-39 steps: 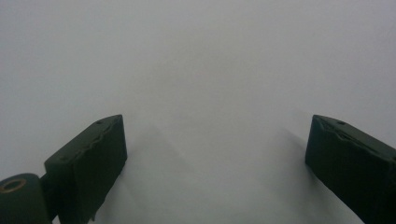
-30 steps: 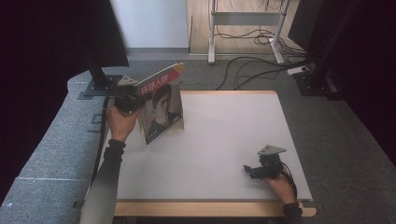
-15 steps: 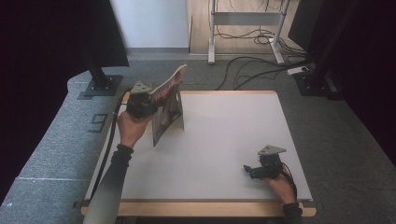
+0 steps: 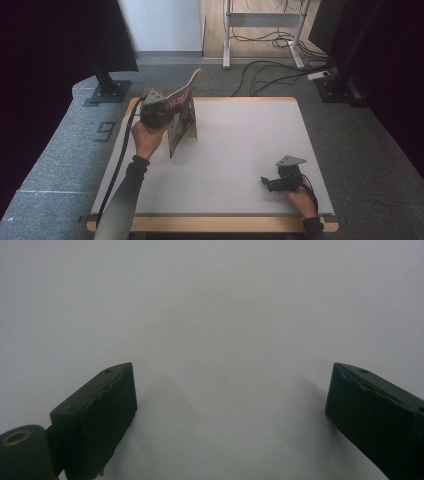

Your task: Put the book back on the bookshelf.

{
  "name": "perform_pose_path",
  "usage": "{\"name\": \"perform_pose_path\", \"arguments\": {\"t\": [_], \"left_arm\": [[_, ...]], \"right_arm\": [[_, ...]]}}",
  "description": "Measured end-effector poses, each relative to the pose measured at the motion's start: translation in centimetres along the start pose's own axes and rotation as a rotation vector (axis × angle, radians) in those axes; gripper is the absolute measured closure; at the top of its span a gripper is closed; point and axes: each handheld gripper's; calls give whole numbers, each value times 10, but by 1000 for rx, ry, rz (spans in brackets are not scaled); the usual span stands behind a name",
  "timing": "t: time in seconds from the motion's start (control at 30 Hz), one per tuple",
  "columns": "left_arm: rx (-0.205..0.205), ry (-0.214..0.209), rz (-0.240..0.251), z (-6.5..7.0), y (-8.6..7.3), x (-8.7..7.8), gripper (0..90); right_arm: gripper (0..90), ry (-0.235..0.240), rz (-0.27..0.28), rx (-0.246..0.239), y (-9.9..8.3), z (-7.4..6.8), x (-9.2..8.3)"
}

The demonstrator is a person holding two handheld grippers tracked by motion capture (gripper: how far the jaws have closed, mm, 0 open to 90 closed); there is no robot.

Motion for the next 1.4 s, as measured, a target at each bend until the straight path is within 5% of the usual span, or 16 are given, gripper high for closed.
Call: {"name": "perform_pose_path", "arguments": {"t": [0.27,0.47,0.7,1.0,1.27,1.4], "left_arm": [[-4,-5,43,-1,6,6,864],[64,-24,-22,13,-2,14,823],[27,-82,23,14,-1,8,807],[33,-125,0,20,-7,4,712],[27,14,-4,9,-2,-11,866],[-33,70,39,-7,0,-17,871]], "right_arm": [[57,1,0,1,0,0,0],[57,1,1,0,0,0,0],[58,1,-1,-1,0,0,0],[58,1,-1,-2,0,0,0],[57,1,-2,0,0,0,0],[58,1,-2,0,0,0,0]]}}
Point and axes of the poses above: each handheld gripper's, and its own axes: x roughly forward along the jaws, y roughly out of its top, z roughly to its right, and after that the axes turned 5 degrees about y, right-handed
